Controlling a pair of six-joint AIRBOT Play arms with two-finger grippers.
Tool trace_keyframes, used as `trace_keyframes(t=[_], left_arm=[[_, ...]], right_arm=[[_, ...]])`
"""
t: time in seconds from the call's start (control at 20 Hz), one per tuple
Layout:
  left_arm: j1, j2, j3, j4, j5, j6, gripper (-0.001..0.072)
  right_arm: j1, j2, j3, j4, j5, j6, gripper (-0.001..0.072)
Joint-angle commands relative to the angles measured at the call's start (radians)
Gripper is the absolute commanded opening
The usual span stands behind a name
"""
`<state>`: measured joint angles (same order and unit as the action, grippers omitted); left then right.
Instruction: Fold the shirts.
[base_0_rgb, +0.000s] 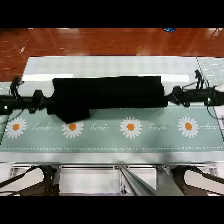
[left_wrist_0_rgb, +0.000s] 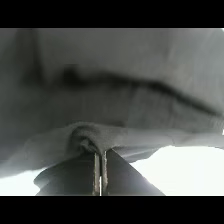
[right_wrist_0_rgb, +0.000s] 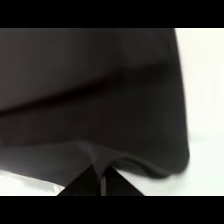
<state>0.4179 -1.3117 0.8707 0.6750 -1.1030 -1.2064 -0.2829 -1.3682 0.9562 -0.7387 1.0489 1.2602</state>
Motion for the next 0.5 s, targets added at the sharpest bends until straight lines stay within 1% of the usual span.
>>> trace_keyframes(t=[0.0, 0.15, 0.25, 0.45], left_arm=[[-0.060, -0.173, 0.234, -0.032, 0.030, -0.061, 0.0016], [-0.105, -0.353, 0.448, -0.032, 0.019, -0.141, 0.0016], [-0.133, -0.457, 0.565, -0.032, -0.007, -0.172, 0.0016], [-0.172, -0.605, 0.712, -0.032, -0.016, -0.179, 0.0016]], right_arm=[[0.028, -0.120, 0.189, 0.004, -0.010, 0.039, 0.0035], [0.031, -0.230, 0.318, 0.004, -0.018, 0.069, 0.0035], [0.031, -0.299, 0.388, 0.005, -0.018, 0.075, 0.0036], [0.035, -0.405, 0.458, 0.039, -0.034, 0.072, 0.0036]])
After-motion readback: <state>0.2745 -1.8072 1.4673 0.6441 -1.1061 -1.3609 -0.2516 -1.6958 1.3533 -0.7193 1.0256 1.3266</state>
